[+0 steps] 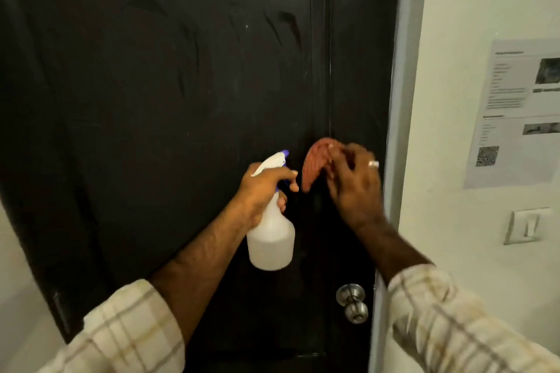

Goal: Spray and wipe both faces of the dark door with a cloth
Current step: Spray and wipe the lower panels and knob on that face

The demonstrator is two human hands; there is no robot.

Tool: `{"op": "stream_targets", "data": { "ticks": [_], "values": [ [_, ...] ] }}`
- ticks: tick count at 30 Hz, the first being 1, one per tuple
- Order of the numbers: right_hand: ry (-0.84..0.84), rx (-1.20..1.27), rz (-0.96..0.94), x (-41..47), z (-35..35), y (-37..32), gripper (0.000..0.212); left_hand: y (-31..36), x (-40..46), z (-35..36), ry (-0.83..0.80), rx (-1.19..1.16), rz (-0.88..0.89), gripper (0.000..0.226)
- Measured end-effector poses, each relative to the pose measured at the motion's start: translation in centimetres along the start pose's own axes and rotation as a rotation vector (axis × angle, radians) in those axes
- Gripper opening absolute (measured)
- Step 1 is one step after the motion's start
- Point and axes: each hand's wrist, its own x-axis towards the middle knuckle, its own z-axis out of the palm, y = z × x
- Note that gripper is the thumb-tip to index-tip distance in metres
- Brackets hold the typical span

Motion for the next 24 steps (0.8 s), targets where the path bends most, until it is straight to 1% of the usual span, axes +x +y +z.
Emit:
{"op": "stream_targets", "data": {
  "ticks": [1, 3, 5, 7, 9, 11, 12, 13, 15, 17, 19, 20, 22, 23, 24],
  "values": [
    [0.062, 0.022, 0.003, 3.6, -0.8, 0.6, 0.052, 0.9, 0.4, 0.5, 0.019, -0.005, 0.0, 0.011],
    [0.136, 0.052, 0.04, 9.6, -2.6, 1.5, 0.063, 2.6, 1.1, 1.1, 0.044, -0.02, -0.017, 0.024],
    [0.128, 0.073, 0.032, 12.0, -3.8, 2.4, 0.067, 3.8, 1.2, 1.8, 0.072, -0.028, -0.023, 0.026],
    [0.103, 0.08, -0.103, 9.7, -3.7, 3.6, 0.07, 4.1, 0.5, 2.6, 0.1, -0.038, -0.025, 0.028],
    [0.019, 0.081, -0.269, 3.2, -1.8, 4.2, 0.08, 3.1, -0.1, 2.9, 0.131, -0.071, -0.04, 0.034],
    [-0.13, 0.049, -0.473, -3.7, 0.3, 4.8, 0.092, 1.7, -0.8, 2.7, 0.162, -0.112, -0.071, 0.051],
    [-0.208, 0.002, -0.573, -5.9, 0.8, 5.0, 0.097, 1.3, -1.1, 2.4, 0.176, -0.117, -0.087, 0.06],
    [-0.271, -0.049, -0.646, -7.1, 1.3, 5.3, 0.101, 1.0, -1.5, 2.2, 0.188, -0.11, -0.102, 0.065],
    [-0.3, -0.054, -0.718, -5.0, 1.2, 5.3, 0.099, 1.5, -2.3, 1.7, 0.228, -0.082, -0.103, 0.063],
    [-0.205, -0.024, -0.719, 1.1, 0.9, 4.6, 0.086, 3.1, -2.6, 0.8, 0.275, -0.051, -0.102, 0.055],
    [-0.071, -0.016, -0.614, 9.3, 0.3, 3.2, 0.074, 5.3, -2.5, -0.1, 0.309, -0.033, -0.094, 0.049],
    [-0.005, 0.0, -0.537, 13.9, -0.1, 2.1, 0.073, 6.9, -2.3, -0.5, 0.328, -0.033, -0.089, 0.043],
    [0.115, 0.028, -0.372, 21.4, -1.4, 0.1, 0.074, 9.7, -2.1, -1.0, 0.366, -0.019, -0.059, 0.019],
    [0.16, 0.035, -0.315, 24.1, -2.0, -0.8, 0.075, 10.8, -2.2, -1.3, 0.381, -0.004, -0.038, 0.012],
    [0.188, 0.045, -0.281, 26.0, -2.5, -1.6, 0.075, 11.8, -2.3, -1.6, 0.392, 0.009, -0.021, 0.012]
  ]
}}
